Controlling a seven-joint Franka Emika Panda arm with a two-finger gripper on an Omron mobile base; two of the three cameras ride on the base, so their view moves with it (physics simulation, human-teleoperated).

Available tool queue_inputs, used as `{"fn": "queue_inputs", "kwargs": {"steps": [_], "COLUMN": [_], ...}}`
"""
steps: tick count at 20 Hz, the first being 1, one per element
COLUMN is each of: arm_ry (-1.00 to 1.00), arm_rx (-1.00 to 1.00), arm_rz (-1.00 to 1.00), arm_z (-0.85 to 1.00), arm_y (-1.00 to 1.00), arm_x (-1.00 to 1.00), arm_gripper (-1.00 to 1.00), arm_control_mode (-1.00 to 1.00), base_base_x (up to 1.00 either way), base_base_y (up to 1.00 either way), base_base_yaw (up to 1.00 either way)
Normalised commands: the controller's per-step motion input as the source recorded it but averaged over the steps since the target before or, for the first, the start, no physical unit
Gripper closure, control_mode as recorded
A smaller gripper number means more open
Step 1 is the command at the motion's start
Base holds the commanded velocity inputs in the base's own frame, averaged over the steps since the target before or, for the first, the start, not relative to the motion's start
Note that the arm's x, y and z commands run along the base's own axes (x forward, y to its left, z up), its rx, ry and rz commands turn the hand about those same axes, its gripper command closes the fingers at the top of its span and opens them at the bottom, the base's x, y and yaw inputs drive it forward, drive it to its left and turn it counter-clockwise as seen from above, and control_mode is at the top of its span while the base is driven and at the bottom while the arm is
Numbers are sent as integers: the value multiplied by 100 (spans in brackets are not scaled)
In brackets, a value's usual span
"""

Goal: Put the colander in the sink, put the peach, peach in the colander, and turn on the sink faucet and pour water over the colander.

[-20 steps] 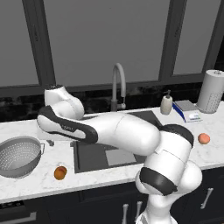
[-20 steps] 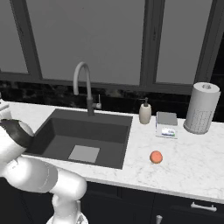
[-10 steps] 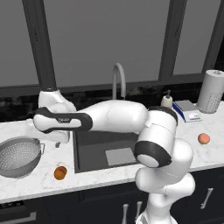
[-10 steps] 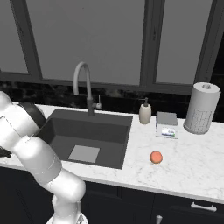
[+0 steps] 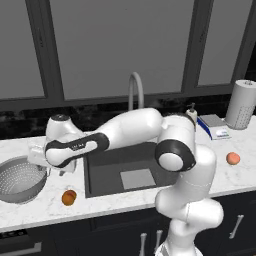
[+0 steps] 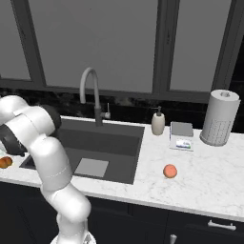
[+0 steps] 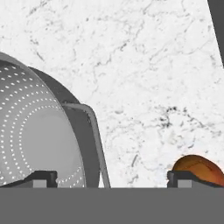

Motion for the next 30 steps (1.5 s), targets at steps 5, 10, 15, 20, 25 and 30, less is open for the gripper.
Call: {"fn": "queue_inputs", "kwargs": {"steps": [5,10,15,20,25,30], "arm_ry": [0,0,0,0,0,0], "arm_rx": [0,0,0,-3,-6,-1], "arm_rz": [0,3,1,0,0,0], "arm_z": [-14,-12,0,0,-15,-17], "arm_y": [19,34,43,46,53,37], "arm_x": [52,41,26,7,-25,-16], "arm_gripper": [-100,-100,-100,-100,-100,-100], "arm_control_mode": [-100,-100,-100,-100,-100,-100], "base_base_x": [0,0,0,0,0,0], "base_base_y": [0,0,0,0,0,0], "base_base_yaw": [0,0,0,0,0,0]}}
